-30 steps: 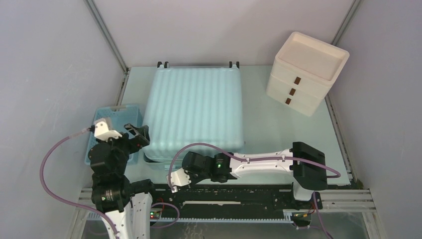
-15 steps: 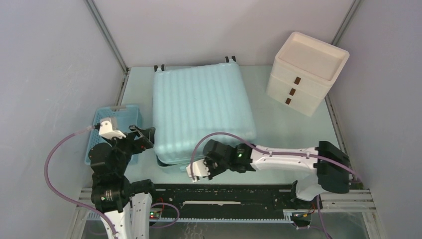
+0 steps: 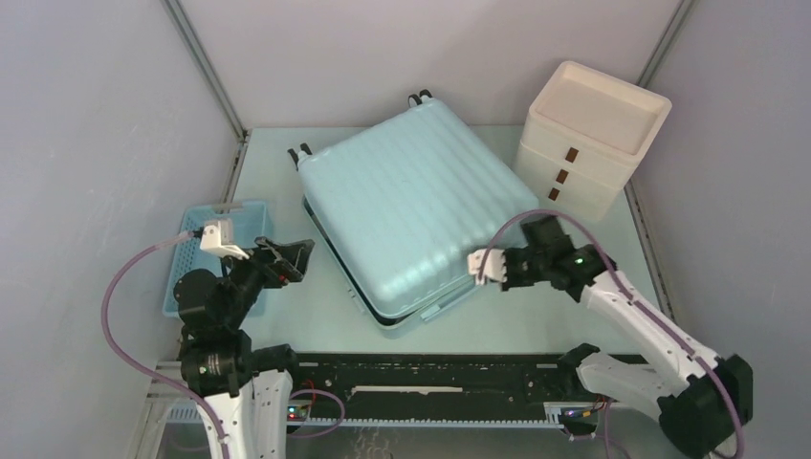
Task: Open, take out, and arrange the luggage
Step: Adjust the luggage at the center of the board, then open the luggage at the center of the board.
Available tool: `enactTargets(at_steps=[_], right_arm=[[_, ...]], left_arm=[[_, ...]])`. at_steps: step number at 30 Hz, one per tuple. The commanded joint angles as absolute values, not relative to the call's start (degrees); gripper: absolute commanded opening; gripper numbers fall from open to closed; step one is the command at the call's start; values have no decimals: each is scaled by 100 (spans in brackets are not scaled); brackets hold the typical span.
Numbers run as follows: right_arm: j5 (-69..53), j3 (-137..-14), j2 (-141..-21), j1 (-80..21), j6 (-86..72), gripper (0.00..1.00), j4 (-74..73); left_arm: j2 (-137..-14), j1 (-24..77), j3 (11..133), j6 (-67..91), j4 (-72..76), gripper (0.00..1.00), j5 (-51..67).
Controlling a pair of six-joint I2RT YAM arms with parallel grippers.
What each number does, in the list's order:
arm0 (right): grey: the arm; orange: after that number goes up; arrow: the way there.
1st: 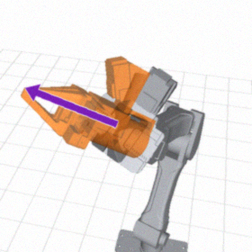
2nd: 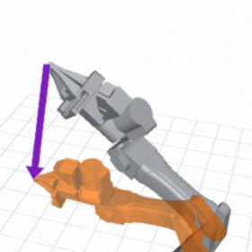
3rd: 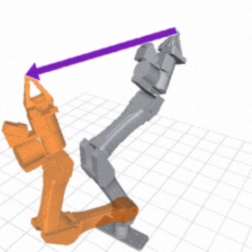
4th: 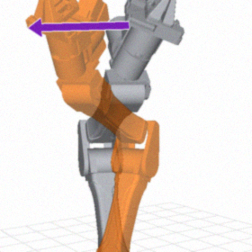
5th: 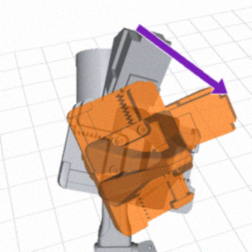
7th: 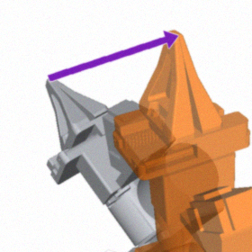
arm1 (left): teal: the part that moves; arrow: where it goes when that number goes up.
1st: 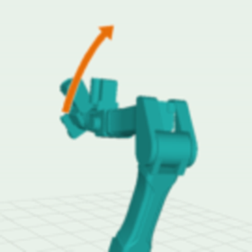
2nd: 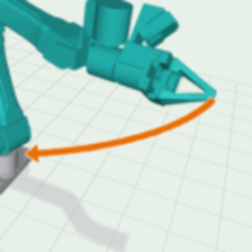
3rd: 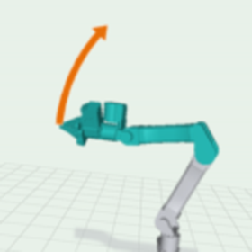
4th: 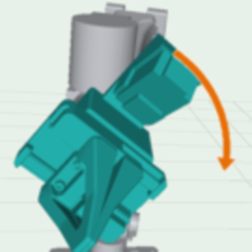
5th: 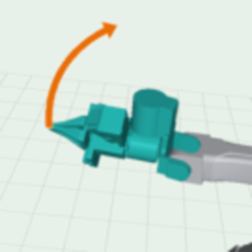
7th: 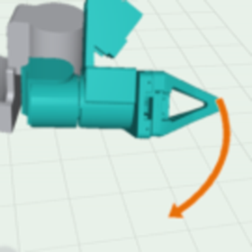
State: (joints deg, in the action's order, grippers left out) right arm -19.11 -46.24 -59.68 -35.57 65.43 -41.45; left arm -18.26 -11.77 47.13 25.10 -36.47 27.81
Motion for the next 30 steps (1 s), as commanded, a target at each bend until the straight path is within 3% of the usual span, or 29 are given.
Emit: enactTargets(at_steps=[1,5,8,16,24,30], right_arm=[[-2792,-4665,-5628,-2208,7644,9,-4669],[-3467,-4781,-5432,-1626,7632,32,-4928],[-3883,-4863,-5290,-1574,7337,42,-5117],[-5097,-5214,-5104,-1564,6697,46,-5830],[-5774,-5191,-5001,-1479,6231,50,-5978],[-5796,-4826,-5034,-1449,6301,52,-5869]], left_arm=[[-1861,-1152,4156,3138,-2900,91,3306],[-1758,-1132,3678,3555,-2541,89,3400],[-1640,-1090,3397,3735,-2397,87,3384],[-1604,-678,2801,4057,-1941,82,3136],[-2078,773,2402,4360,-1356,66,2038],[-2325,1301,2188,4455,-1043,57,1558]])
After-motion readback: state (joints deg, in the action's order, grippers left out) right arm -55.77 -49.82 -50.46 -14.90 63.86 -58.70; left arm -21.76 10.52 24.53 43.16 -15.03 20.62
